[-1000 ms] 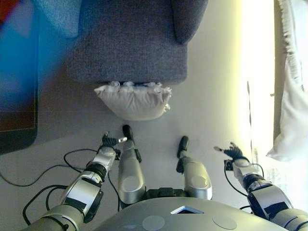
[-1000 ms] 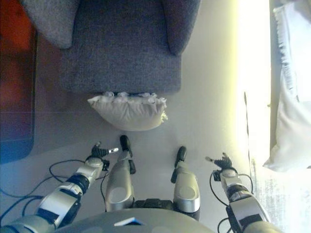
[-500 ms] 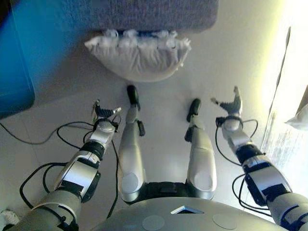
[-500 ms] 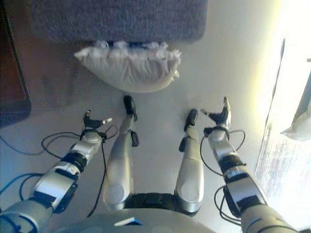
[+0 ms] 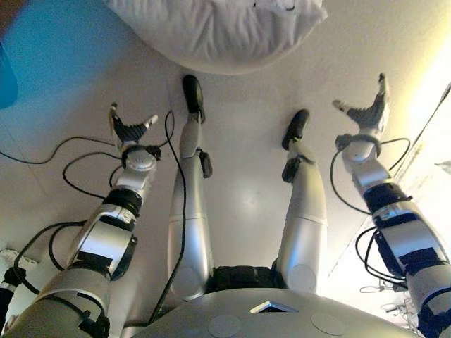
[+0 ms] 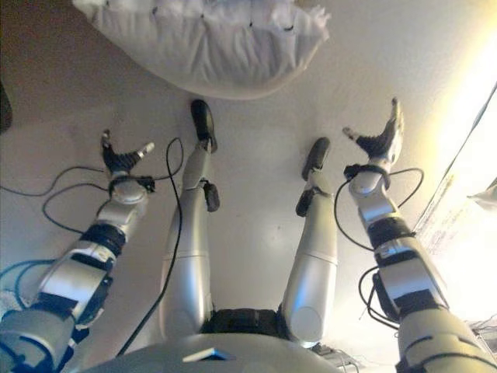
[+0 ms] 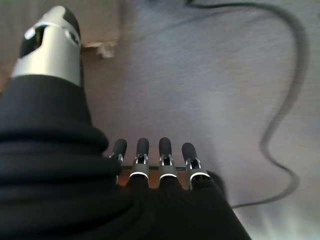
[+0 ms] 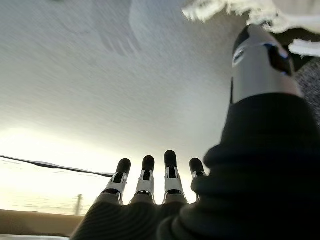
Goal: Pick up the cushion and take it to the sofa
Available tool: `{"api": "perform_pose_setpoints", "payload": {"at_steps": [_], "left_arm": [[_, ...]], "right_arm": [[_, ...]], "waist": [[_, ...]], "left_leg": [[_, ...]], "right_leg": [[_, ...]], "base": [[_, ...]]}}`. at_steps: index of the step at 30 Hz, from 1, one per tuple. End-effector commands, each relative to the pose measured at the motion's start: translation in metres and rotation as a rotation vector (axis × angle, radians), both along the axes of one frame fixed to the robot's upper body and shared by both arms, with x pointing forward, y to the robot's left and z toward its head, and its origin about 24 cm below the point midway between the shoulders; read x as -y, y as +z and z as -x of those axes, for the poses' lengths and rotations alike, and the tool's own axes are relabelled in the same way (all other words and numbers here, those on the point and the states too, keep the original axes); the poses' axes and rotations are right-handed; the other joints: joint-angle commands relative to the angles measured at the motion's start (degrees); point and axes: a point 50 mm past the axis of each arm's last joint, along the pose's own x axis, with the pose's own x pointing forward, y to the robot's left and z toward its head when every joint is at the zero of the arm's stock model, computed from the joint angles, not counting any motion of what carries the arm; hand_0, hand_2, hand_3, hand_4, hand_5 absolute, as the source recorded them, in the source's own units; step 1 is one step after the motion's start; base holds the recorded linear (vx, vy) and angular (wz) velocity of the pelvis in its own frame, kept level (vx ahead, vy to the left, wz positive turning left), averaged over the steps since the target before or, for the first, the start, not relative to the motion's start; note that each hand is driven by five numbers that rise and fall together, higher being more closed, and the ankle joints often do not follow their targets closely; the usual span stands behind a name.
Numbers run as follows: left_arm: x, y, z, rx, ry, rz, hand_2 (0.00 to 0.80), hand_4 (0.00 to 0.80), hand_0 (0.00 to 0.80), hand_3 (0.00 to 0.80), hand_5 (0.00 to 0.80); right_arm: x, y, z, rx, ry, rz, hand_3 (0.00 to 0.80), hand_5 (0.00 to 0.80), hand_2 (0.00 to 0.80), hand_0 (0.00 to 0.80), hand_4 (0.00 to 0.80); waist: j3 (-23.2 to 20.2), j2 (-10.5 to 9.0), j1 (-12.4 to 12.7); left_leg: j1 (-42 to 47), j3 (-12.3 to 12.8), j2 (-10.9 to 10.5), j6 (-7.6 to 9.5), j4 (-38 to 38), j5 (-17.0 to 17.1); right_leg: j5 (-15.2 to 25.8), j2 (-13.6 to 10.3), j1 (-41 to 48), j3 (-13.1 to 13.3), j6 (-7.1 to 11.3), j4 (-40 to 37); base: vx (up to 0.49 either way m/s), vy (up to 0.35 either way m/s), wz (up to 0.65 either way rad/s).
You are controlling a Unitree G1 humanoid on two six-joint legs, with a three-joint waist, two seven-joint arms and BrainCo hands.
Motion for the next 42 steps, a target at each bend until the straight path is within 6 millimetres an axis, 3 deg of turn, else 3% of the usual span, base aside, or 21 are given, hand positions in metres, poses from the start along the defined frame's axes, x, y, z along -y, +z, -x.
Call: {"api": "perform_pose_setpoints", "payload": {"at_steps": [1,5,6,8,12,18,25,31,36,39,42], "left_arm": [[-0.011,0.025,-0.003,0.108,0.029,-0.054,0.0,0.0,0.0,0.0,0.0],[-0.007,0.057,-0.015,0.192,0.013,-0.136,0.0,0.0,0.0,0.0,0.0],[-0.038,0.075,-0.014,0.207,-0.005,-0.122,0.0,0.0,0.0,0.0,0.0],[-0.05,0.087,-0.016,0.284,-0.098,-0.073,0.0,0.0,0.0,0.0,0.0],[-0.047,0.096,-0.02,0.32,-0.074,-0.07,0.0,0.0,0.0,0.0,0.0],[-0.047,0.129,-0.028,0.373,-0.042,-0.062,0.0,0.0,0.0,0.0,0.0],[-0.048,0.158,-0.031,0.412,-0.054,-0.052,0.0,0.0,0.0,0.0,0.0],[-0.025,0.189,-0.04,0.457,-0.254,-0.093,0.0,0.0,0.0,0.0,0.0],[-0.004,0.211,-0.047,0.482,-0.34,-0.062,0.0,0.0,0.0,0.0,0.0],[0.009,0.218,-0.051,0.473,-0.432,-0.062,0.0,0.0,0.0,0.0,0.0],[0.036,0.216,-0.057,0.437,-0.621,-0.055,0.0,0.0,0.0,0.0,0.0]], "right_arm": [[0.009,0.025,0.006,0.129,0.033,0.055,0.0,0.0,0.0,0.0,0.0],[0.004,0.054,-0.003,0.211,0.081,0.088,0.0,0.0,0.0,0.0,0.0],[0.01,0.06,-0.003,0.226,0.088,0.107,0.0,0.0,0.0,0.0,0.0],[0.02,0.068,-0.004,0.238,0.103,0.13,0.0,0.0,0.0,0.0,0.0],[0.009,0.074,-0.012,0.267,0.14,0.143,0.0,0.0,0.0,0.0,0.0],[-0.008,0.111,-0.02,0.317,0.238,0.194,0.0,0.0,0.0,0.0,0.0],[-0.02,0.137,-0.019,0.349,0.394,0.251,0.0,0.0,0.0,0.0,0.0],[-0.04,0.165,-0.019,0.37,0.56,0.325,0.0,0.0,0.0,0.0,0.0],[-0.071,0.187,-0.023,0.325,0.754,0.37,0.0,0.0,0.0,0.0,0.0],[-0.092,0.192,-0.025,0.26,0.896,0.379,0.0,0.0,0.0,0.0,0.0],[-0.116,0.196,-0.025,0.193,1.047,0.38,0.0,0.0,0.0,0.0,0.0]], "waist": [[0.61,1.68,0.1],[0.61,2.24,-0.2],[0.61,2.79,-0.57],[0.61,3.48,-1.22],[0.61,3.56,-1.57],[0.61,3.9,-1.96],[0.61,4.18,-2.37],[0.61,4.45,-2.77],[0.61,5.01,-2.86],[0.61,5.08,-2.81],[0.61,5.27,-2.62]], "left_leg": [[-4.32,-0.52,0.57,0.24,11.18,-12.43],[-8.85,-0.5,0.66,0.45,14.32,-13.63],[-9.62,-0.26,0.81,0.16,14.33,-13.39],[-10.19,0.93,1.26,0.05,15.8,-14.1],[-11.76,1.16,1.73,0.17,17.16,-15.43],[-14.59,1.6,1.74,-0.01,17.53,-15.86],[-15.97,1.94,1.42,-0.17,16.72,-15.73],[-17.21,2.15,1.29,-0.53,16.1,-15.18],[-17.92,2.39,0.99,-0.66,15.37,-14.64],[-18.31,2.35,0.82,-0.83,14.93,-14.28],[-18.66,2.29,0.53,-1.03,14.17,-13.63]], "right_leg": [[2.46,1.66,-5.42,2.99,-3.16,-0.36],[1.63,1.82,-10.61,4.51,-3.35,4.02],[1.22,1.98,-11.99,4.95,-3.49,5.47],[0.63,1.6,-13.32,5.7,-3.67,7.06],[-0.48,1.6,-15.11,6.15,-3.86,8.75],[-0.85,2.12,-18.31,6.71,-3.88,9.42],[-0.58,2.34,-19.9,7.0,-3.43,8.61],[0.02,2.66,-21.28,7.47,-2.83,8.11],[0.34,2.81,-21.87,7.88,-2.5,7.09],[0.52,2.94,-22.03,7.96,-2.35,6.45],[1.04,3.11,-22.26,7.94,-2.12,5.55]], "base": [[0.023,0.051,0.05],[0.016,0.088,0.07],[0.02,0.146,0.05],[0.022,0.146,0.02],[0.013,0.052,-0.04],[0.014,0.059,-0.03],[0.016,0.042,0.02],[0.01,0.051,0.02],[0.004,0.041,0.05],[-0.001,0.003,0.01],[-0.002,0.005,0.07]]}}
